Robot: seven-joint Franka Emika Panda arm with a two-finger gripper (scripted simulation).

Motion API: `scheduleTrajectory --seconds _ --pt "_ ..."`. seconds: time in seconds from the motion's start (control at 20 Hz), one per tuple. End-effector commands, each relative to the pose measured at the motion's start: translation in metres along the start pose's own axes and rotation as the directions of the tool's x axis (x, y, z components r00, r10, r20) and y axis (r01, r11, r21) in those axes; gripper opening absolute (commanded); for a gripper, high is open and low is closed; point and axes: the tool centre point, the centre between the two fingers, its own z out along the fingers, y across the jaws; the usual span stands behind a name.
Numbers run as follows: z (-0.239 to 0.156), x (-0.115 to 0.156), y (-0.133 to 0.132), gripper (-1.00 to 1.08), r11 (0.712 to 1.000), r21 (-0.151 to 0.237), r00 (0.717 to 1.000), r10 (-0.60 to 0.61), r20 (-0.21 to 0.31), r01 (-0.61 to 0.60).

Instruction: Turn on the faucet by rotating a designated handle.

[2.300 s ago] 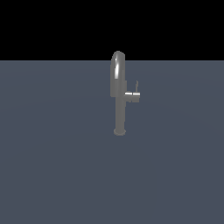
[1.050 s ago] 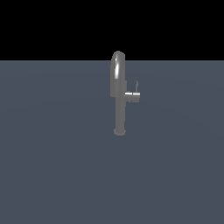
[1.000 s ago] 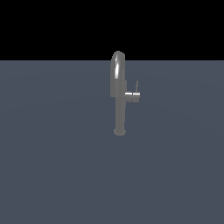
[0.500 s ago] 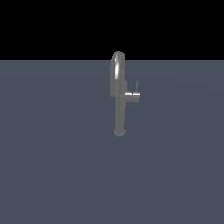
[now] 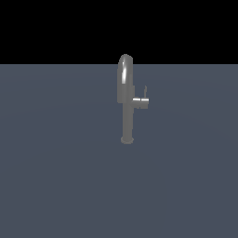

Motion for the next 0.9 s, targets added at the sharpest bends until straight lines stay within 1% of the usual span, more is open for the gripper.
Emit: scheduleTrajectory --seconds 0.0,0.15,0.25,0.45,0.65,0.85 --pt "0.001 0.018 0.001 -1.0 0.997 0.05 0.998 0.052 0.045 -0.054" --pt "0.003 0.041 0.003 -1.0 0.986 0.108 0.988 0.112 0.106 -0.124" --pt "0.006 0.056 0.005 -1.0 0.974 0.145 0.977 0.152 0.149 -0.173" --pt "0.013 0.086 0.011 -1.0 0.937 0.213 0.945 0.224 0.241 -0.276" --pt "0.023 0.115 0.02 -1.0 0.883 0.271 0.897 0.285 0.338 -0.383" --pt "0.038 0.143 0.03 -1.0 0.812 0.315 0.834 0.335 0.439 -0.492"
